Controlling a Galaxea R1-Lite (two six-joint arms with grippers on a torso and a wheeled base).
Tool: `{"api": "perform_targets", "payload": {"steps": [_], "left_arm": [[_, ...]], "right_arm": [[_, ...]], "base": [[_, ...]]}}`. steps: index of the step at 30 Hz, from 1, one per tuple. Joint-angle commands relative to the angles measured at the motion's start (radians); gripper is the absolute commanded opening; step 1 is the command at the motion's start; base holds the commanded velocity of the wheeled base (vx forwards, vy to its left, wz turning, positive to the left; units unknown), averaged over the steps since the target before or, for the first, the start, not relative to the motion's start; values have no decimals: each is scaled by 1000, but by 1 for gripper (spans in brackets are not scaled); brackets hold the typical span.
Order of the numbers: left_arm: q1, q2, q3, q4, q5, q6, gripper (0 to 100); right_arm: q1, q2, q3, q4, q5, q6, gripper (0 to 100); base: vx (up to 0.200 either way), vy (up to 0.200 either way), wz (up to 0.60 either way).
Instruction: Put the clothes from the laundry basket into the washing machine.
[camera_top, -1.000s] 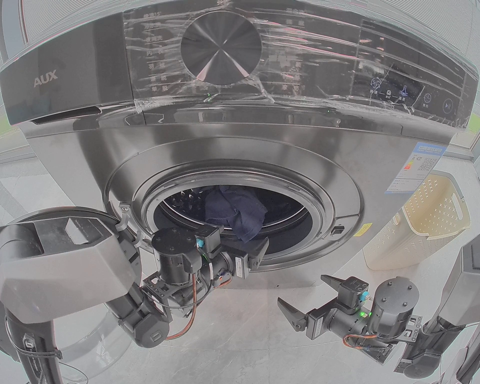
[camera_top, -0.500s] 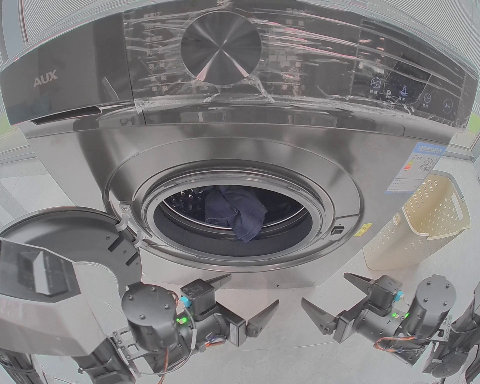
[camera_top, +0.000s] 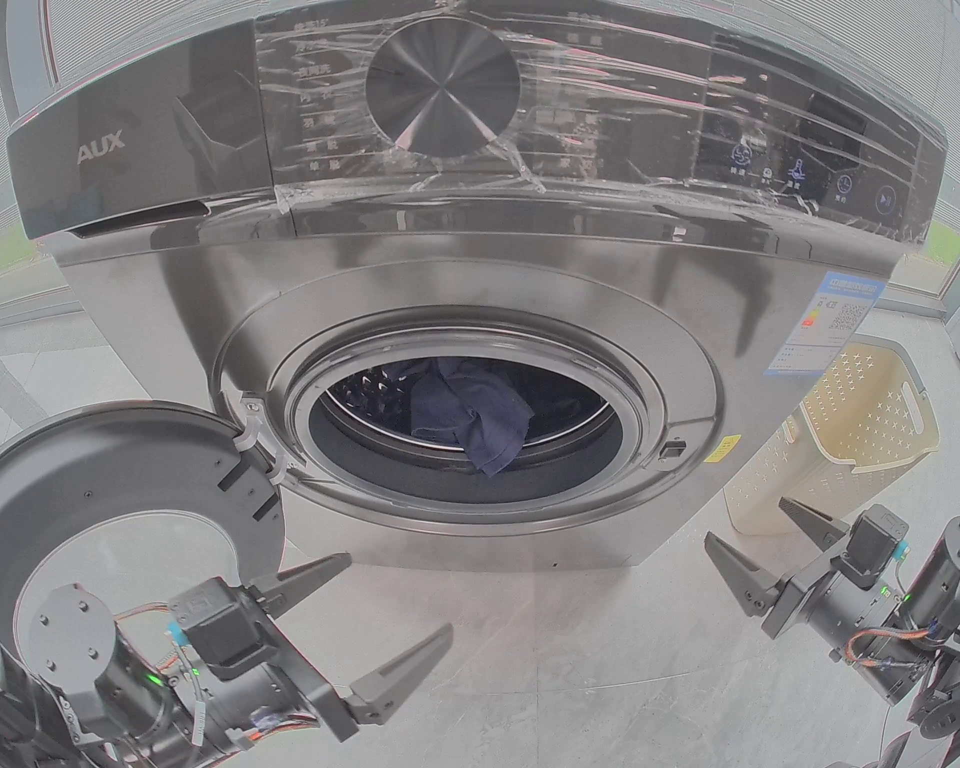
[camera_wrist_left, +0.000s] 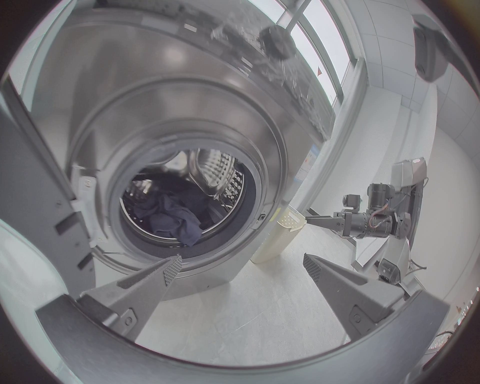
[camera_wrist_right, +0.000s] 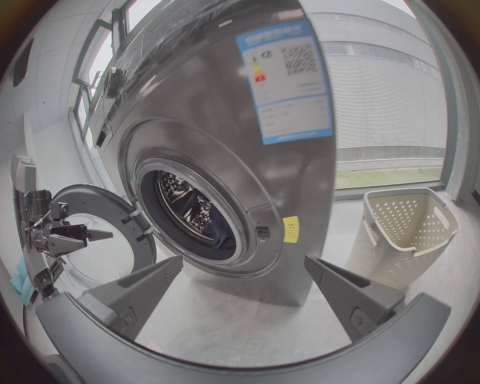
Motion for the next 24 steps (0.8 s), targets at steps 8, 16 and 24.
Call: {"api": "perform_targets", "payload": {"steps": [8,16,24], "left_arm": [[173,-522,31,419,3,7,100],[301,-864,31,751,-37,7,100],[482,-1213,30,1077,-152,4,100]], "right_arm": [[-175,-236,19,200,-38,-9,100],[-211,-471,19,466,-98,9,100],[-324,-655,19,601,-98,8,100]], "base": [[-200,0,0],[-200,0,0],[-200,0,0]]}}
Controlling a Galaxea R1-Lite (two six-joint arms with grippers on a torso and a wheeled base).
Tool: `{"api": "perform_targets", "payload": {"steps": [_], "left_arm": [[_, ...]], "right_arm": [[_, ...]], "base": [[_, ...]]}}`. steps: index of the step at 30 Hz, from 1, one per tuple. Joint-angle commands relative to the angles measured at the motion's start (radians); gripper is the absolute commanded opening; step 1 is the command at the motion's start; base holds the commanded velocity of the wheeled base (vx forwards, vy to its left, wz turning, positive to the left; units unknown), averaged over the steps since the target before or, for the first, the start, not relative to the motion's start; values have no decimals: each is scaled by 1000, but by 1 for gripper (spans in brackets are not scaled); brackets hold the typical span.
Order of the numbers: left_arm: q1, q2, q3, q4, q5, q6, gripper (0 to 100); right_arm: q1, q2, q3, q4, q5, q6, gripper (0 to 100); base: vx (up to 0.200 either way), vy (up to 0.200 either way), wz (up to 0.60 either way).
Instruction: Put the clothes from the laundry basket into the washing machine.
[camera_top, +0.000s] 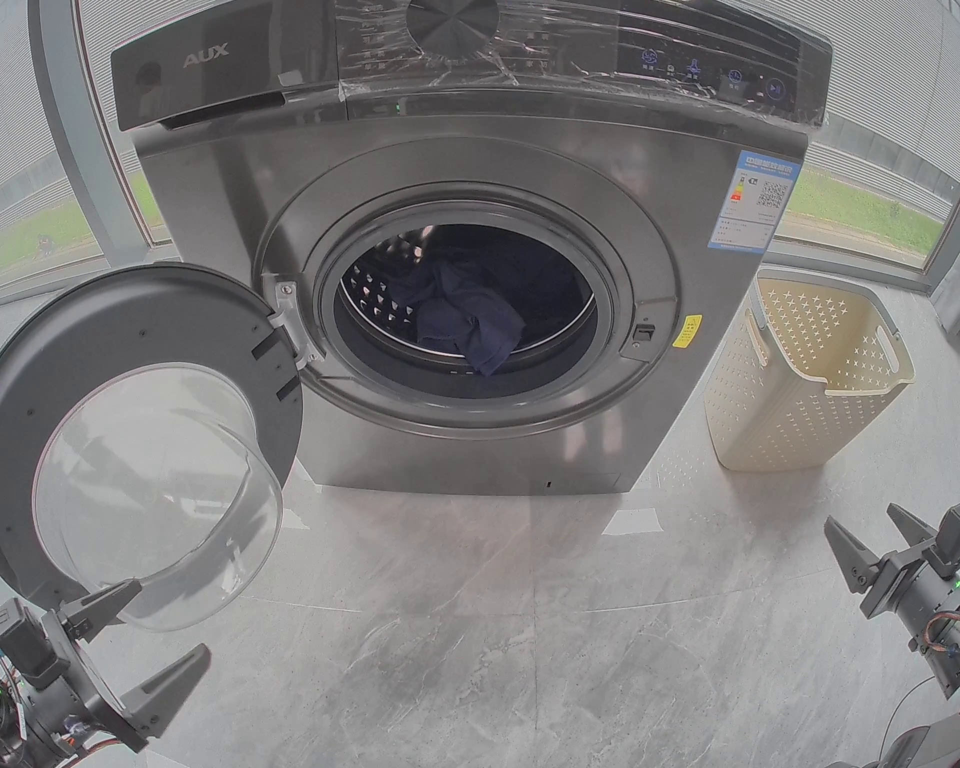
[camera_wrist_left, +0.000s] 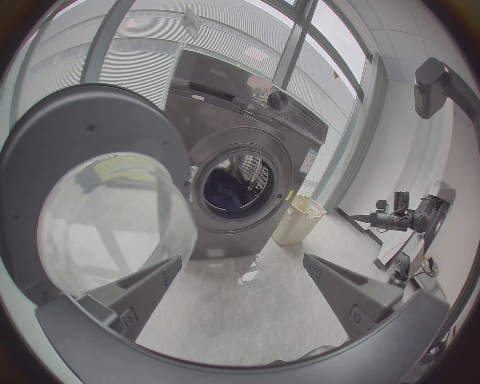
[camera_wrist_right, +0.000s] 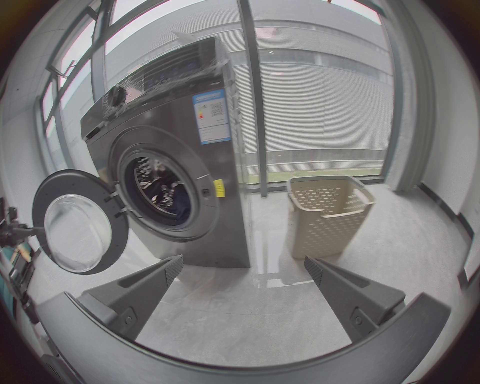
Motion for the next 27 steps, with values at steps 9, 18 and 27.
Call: {"api": "perform_targets", "payload": {"steps": [9,18,27], "left_arm": [[296,-574,16,423,-118,-4,100],[400,-618,16,520,-140,34,100],[514,-626,16,581,11,177,100]], "right_arm": [[-167,-496,16,413,4,-34,100],[-325,-912,16,762,173,-142,100],[-357,-968,16,900,153,-143,100]], "base": [[-156,0,0],[-44,0,0],[-22,0,0]]}}
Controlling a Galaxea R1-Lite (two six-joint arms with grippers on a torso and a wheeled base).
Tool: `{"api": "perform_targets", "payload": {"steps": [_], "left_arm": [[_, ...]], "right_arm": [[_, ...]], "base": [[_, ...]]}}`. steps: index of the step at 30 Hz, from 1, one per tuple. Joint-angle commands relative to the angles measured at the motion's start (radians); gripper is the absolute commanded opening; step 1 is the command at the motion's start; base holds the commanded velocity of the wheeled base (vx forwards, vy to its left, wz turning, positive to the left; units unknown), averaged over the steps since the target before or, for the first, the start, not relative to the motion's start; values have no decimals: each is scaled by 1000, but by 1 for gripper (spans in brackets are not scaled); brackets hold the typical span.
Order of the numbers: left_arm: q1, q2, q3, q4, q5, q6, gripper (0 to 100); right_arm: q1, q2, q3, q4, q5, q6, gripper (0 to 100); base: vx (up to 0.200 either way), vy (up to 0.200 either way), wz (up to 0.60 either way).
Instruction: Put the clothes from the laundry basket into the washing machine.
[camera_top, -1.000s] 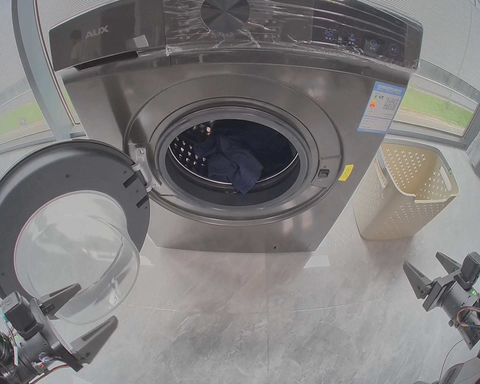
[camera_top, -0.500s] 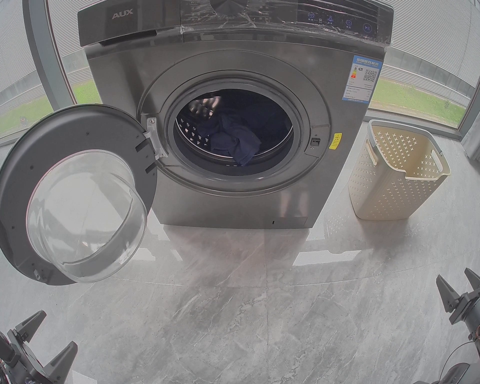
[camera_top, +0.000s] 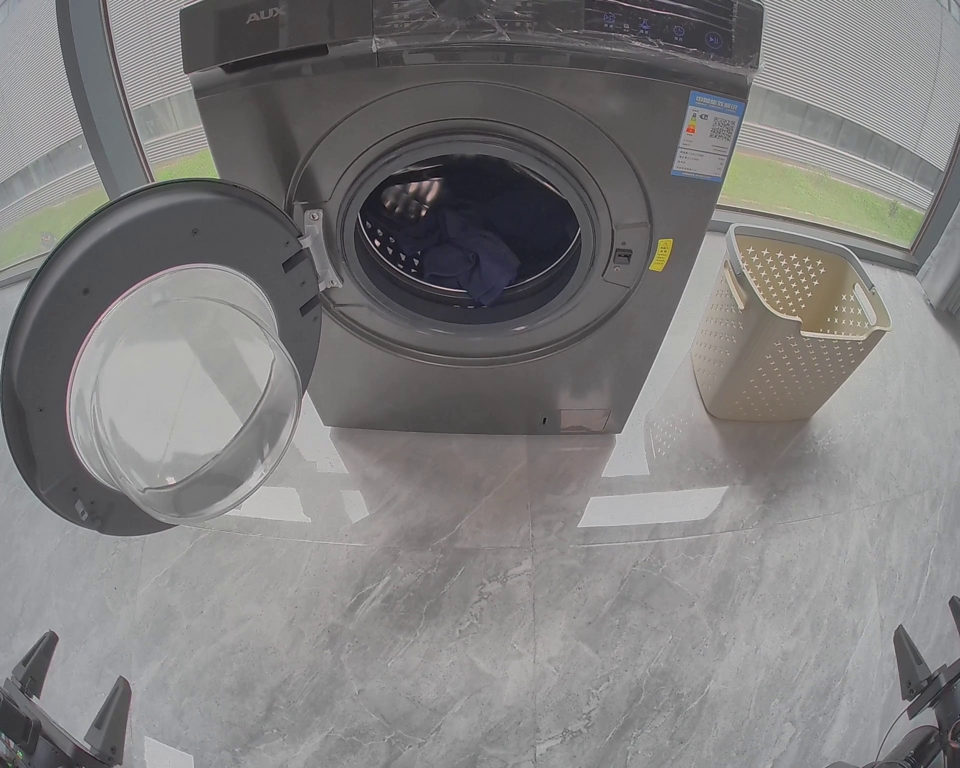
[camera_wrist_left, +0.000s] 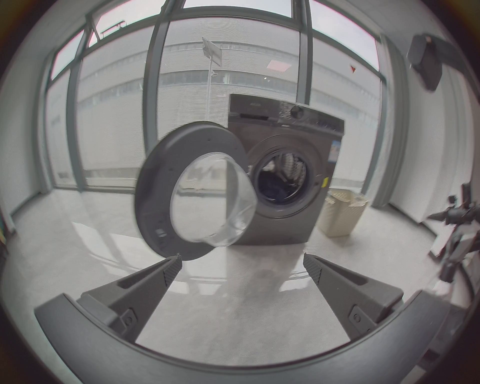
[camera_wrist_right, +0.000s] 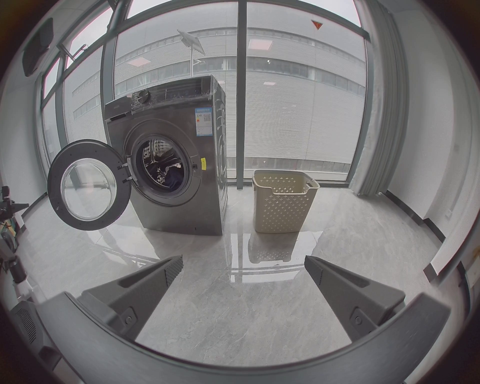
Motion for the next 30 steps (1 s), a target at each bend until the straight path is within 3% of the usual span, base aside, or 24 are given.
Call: {"api": "perform_targets", "payload": {"steps": [1,3,5,7,8,9,12,16,21,26,27,28,29,30], "left_arm": [[115,-36,14,37,72,82,100],[159,-97,16,50,22,94,100],[144,-106,17,63,-28,76,100],[141,-105,6,133,-31,36,100],[141,-105,6,132,-30,39,100],[141,-105,10,121,-31,46,100],[141,-106,16,104,-34,56,100],[141,-106,16,104,-34,56,100],[141,-105,16,104,-36,53,100],[141,-105,16,104,-33,42,100],[141,-105,16,104,-31,42,100],[141,-105,16,104,-31,42,100],[141,-105,16,104,-31,40,100],[141,-105,16,104,-31,40,100]], "right_arm": [[-50,-93,11,57,-52,-21,100],[-88,-92,6,68,-78,-24,100],[-99,-93,6,69,-48,-25,100],[-99,-93,10,55,81,-33,100],[-99,-95,14,34,124,-36,100],[-99,-95,16,19,136,-30,100],[-103,-93,16,37,119,2,100],[-208,-146,11,52,141,4,100],[-186,-181,11,51,172,8,100],[-189,-181,10,60,173,-22,100],[-189,-181,8,62,267,-55,100],[-188,-181,5,68,314,-39,100],[-188,-182,0,78,319,-5,100],[-188,-182,0,78,319,-5,100]], "base": [[0,0,0],[0,0,0],[0,0,0],[0,0,0],[0,0,0],[0,0,0],[0,0,0],[0,0,0],[0,80,0],[0,200,0],[0,200,0],[0,200,0],[0,200,0],[0,200,0]]}}
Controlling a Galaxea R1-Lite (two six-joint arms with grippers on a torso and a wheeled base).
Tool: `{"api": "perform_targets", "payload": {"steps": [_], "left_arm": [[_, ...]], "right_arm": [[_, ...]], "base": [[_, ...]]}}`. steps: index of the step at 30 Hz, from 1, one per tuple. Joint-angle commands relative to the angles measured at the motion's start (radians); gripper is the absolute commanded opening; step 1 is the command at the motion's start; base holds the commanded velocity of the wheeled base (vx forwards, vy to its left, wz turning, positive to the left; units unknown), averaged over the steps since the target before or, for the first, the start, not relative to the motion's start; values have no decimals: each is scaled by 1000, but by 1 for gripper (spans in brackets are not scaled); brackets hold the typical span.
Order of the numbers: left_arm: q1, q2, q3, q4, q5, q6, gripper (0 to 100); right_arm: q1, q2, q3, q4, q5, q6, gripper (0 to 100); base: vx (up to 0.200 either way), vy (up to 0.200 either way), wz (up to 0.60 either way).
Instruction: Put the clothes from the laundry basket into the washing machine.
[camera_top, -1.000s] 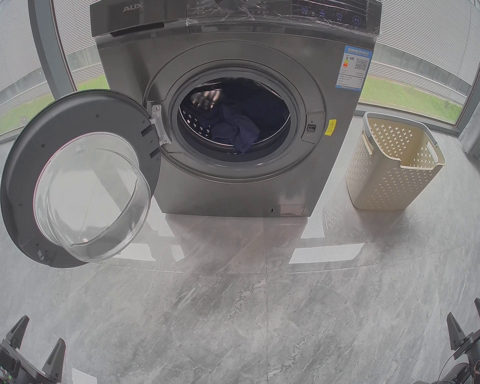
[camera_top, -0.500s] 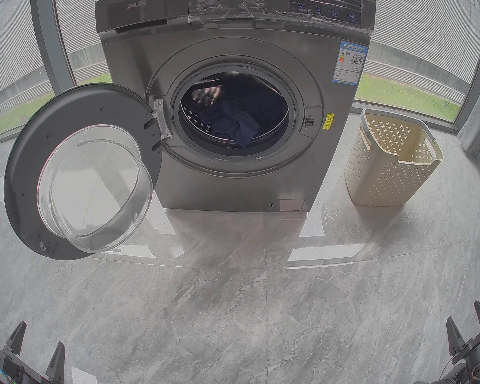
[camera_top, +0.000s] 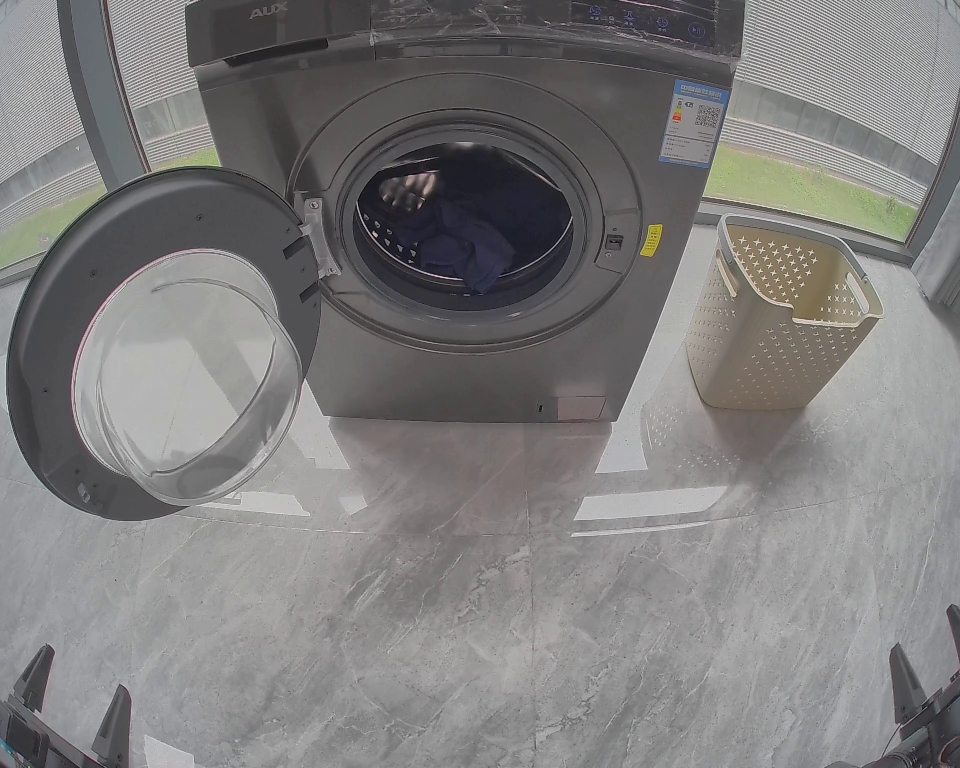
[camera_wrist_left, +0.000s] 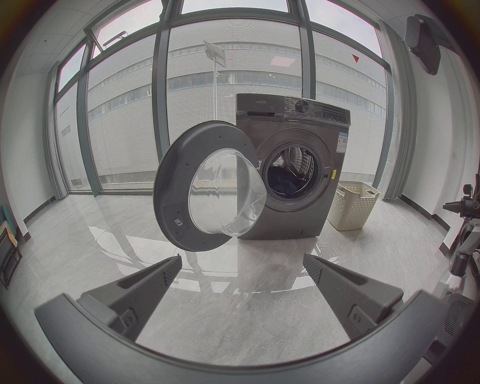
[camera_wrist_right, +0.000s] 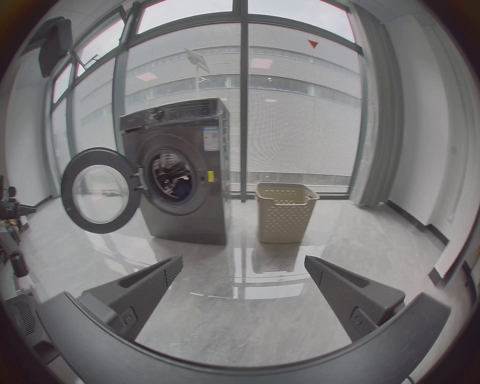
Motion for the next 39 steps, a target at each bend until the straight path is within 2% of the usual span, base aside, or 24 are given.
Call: {"api": "perform_targets", "payload": {"steps": [1,2,5,7,8,9,10,11,13,17,21,27,39], "left_arm": [[0,-10,16,0,3,-7,100],[0,-10,16,0,3,-9,100],[0,-10,16,0,3,-9,100],[0,-10,16,0,3,-9,100],[0,-10,16,0,3,-7,100],[0,-10,16,0,3,-7,100],[0,-10,16,0,3,-6,100],[0,-10,16,0,3,-7,100],[-2,-10,16,0,3,-6,100],[-2,-10,16,0,3,-4,100],[-2,-10,16,0,3,-9,100],[-2,-10,16,0,3,0,100],[3,-11,18,-3,3,3,100]], "right_arm": [[0,-13,-5,30,-7,70,100],[0,-13,-4,30,-47,72,100],[-1,-13,-7,39,-83,52,100],[-1,-14,-7,45,-139,50,100],[-1,-14,-8,50,-195,49,100],[0,-16,-7,48,-190,47,100],[0,-16,-4,37,-164,55,100],[-1,-16,1,39,-90,64,100],[2,-16,18,36,32,29,100],[2,-16,18,37,2,19,100],[-1,-14,18,37,19,4,100],[2,-16,18,37,19,12,100],[3,-17,18,36,19,15,100]], "base": [[0,200,0],[0,200,0],[0,200,0],[0,200,0],[0,200,0],[0,200,0],[0,200,0],[0,200,0],[0,200,0],[0,200,0],[0,200,0],[0,200,0],[0,0,0]]}}
